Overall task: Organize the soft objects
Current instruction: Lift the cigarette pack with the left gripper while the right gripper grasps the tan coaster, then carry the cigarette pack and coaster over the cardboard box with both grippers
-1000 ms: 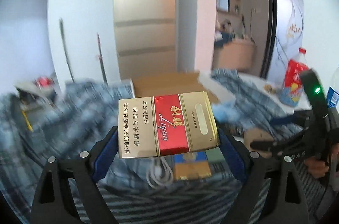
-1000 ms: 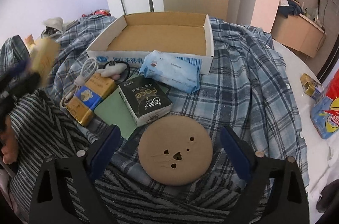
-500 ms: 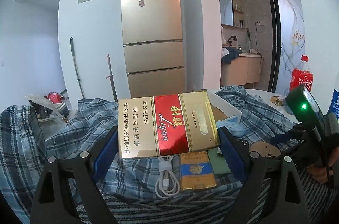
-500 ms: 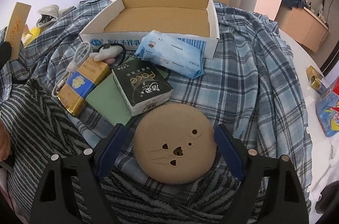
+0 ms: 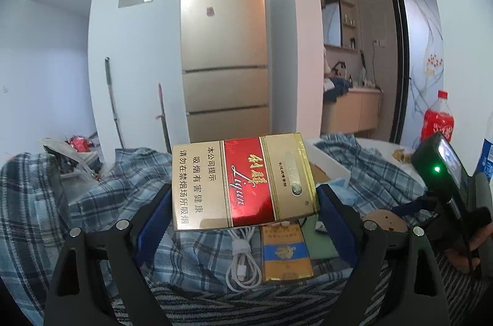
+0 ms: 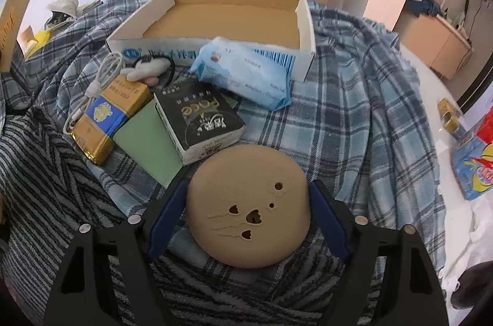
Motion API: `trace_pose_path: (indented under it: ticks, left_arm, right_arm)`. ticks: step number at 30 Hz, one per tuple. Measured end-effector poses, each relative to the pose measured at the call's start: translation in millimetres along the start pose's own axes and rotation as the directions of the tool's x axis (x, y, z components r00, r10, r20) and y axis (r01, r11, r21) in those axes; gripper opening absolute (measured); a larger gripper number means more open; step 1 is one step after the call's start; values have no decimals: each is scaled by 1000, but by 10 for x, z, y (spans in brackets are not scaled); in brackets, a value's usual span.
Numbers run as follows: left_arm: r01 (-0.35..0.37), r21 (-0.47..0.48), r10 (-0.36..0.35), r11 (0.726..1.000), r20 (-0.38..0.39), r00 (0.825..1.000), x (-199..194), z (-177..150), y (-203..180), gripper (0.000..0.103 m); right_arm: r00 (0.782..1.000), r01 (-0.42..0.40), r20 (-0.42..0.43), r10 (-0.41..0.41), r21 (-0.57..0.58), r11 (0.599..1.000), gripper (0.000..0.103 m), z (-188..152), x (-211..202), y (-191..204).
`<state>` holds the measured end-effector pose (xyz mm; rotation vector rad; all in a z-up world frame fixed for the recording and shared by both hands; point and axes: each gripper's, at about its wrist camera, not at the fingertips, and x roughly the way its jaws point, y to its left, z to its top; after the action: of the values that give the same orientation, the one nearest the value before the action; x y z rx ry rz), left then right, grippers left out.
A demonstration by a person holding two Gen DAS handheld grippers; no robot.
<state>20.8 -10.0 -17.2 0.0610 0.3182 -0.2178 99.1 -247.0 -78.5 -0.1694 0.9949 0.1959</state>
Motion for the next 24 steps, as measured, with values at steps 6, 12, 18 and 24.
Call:
trace_pose_path:
  ticks: [6,12,18,24]
  left_arm:
    - [-12,-15,12,1000,21,1000,-32,4,34,92]
    - [-34,-11,34,999,38,999,-62,11,16,92]
    - [-49,-27,51,998,67,996,-221,78,-24,92]
    - [-85,11,83,996,117,990,-480,218,-195,92]
  right_arm:
    - [979,11,203,-8,-15,1000,78,-29,-357,19]
    - [900,43,433,-40,3,999,78,-85,-756,14]
    - [855,56,515,-61,25,998,78,-70,-940,54]
    - [808,98,579,-106,45,994,78,-60,-1239,63]
